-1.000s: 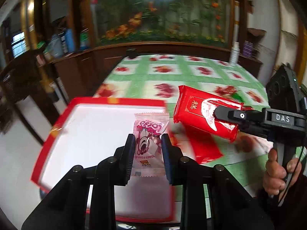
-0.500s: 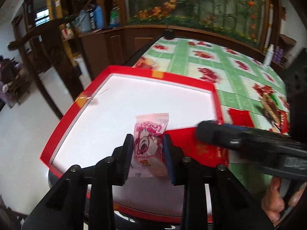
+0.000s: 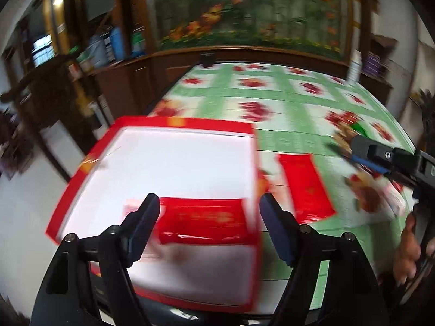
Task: Organize snacks
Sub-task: 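Open the left tool to drop the pink packet into the gift box, then grasp a red gold-text packet with the left tool while the right tool grasps a white-pink packet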
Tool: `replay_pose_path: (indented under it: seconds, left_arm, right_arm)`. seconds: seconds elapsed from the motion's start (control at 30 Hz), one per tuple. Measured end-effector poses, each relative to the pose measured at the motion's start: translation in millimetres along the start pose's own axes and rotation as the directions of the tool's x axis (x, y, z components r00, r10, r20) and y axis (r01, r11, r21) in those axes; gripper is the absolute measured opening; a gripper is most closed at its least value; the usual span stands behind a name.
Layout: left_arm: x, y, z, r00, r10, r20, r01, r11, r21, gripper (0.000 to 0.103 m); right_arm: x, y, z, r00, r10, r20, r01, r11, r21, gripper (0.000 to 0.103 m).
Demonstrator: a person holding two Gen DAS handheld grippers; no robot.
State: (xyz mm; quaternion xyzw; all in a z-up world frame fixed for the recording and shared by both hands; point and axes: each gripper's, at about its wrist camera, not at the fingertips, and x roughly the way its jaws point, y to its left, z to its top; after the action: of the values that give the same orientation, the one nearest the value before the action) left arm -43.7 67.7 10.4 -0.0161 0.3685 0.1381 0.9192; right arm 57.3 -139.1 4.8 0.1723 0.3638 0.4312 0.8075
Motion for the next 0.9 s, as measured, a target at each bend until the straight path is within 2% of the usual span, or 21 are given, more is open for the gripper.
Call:
replay_pose_path:
  seconds: [0.1, 0.17, 0.27, 0.4, 0.47, 0.63, 0.73, 0.87, 0.9]
  left_arm:
    - [1.5, -29.8, 3.1, 0.999, -0.047, -0.019, 0.049, 0.996, 0.075, 0.076]
    - [4.3, -50.5, 4.6, 0.997, -0.068, -0.038, 0.072, 0.990, 0.122, 0.076]
    - [7.1, -78.8, 6.3, 0.997, -0.067, -0.041, 0.074, 0.981, 0.180, 0.076]
    - [21.0, -102.9, 11.4, 0.997, -0.047, -0.069, 0.060, 0.976, 0.211, 0.076]
    - [29.5, -109.6, 11.9, 0.995, -0.039, -0.093, 0.058, 0.977, 0.204, 0.076]
    - [54.0, -115.7, 17.8, 0.988, -0.019, -0.155, 0.045, 0.984, 0.171, 0.076]
    - [65.6, -114.7, 19.2, 0.980, -0.028, -0.195, 0.057, 0.988, 0.146, 0.076]
    - [78.7, -111.9, 16.6, 0.968, -0.044, -0.246, 0.075, 0.990, 0.118, 0.076]
    - [81.1, -110.4, 15.1, 0.964, -0.056, -0.259, 0.085, 0.991, 0.104, 0.076]
  right_arm:
    - [-45.4, -35.2, -4.6, 0.995, -0.092, 0.033, 0.092, 0.995, 0.025, 0.065]
    - [-67.1, -53.1, -9.0, 0.992, -0.123, 0.032, 0.122, 0.992, 0.037, 0.065]
    - [-100.3, -75.9, -19.6, 0.983, -0.185, 0.018, 0.184, 0.982, 0.042, 0.066]
    - [-120.9, -90.9, -26.9, 0.978, -0.208, 0.009, 0.207, 0.977, 0.041, 0.069]
    - [-124.1, -96.6, -26.9, 0.981, -0.195, -0.011, 0.195, 0.980, 0.037, 0.072]
    - [-114.2, -94.6, -32.2, 0.966, -0.247, -0.076, 0.247, 0.969, -0.005, 0.072]
    - [-105.0, -93.8, -35.9, 0.948, -0.297, -0.115, 0.295, 0.955, -0.030, 0.072]
    - [-90.7, -99.2, -36.8, 0.914, -0.367, -0.175, 0.367, 0.930, -0.031, 0.073]
    - [-90.6, -97.4, -36.4, 0.912, -0.376, -0.167, 0.374, 0.926, -0.041, 0.074]
